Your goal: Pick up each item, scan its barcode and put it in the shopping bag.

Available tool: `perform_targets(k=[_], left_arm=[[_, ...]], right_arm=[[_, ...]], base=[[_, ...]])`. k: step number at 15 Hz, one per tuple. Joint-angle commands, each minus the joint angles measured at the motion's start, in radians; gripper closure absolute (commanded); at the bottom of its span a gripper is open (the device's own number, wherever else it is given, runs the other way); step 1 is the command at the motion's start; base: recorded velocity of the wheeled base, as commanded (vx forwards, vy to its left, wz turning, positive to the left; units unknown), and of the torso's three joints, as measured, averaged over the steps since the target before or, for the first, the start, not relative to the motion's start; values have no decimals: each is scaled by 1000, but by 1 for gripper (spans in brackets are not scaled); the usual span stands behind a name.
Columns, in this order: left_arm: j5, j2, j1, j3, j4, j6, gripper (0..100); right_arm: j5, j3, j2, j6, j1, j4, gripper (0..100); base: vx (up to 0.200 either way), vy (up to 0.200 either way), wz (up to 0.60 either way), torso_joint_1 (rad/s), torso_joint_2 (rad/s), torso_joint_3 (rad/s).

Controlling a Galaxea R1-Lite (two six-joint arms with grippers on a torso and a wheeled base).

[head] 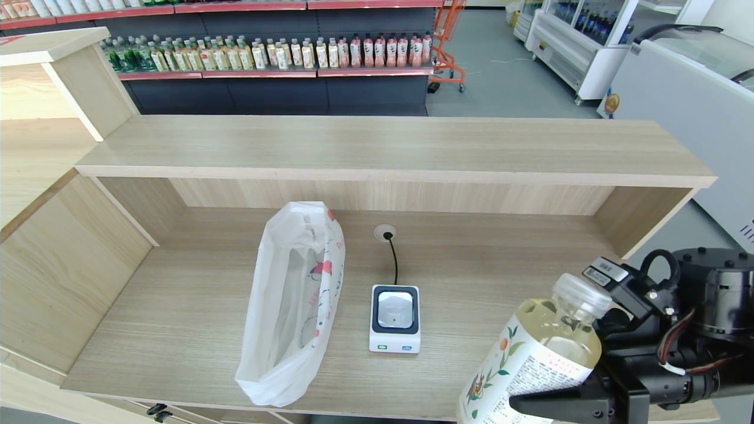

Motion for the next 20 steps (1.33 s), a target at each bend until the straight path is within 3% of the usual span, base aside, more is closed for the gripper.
perform_targets(k=[1,20], left_arm=[[0,0,0,0,0,0,0],[0,0,0,0,0,0,0]], right_arm=[[0,17,20,-29,8,0,100],[-49,32,46,-74,104,2,100]], base=[[0,0,0,0,0,0],[0,0,0,0,0,0]])
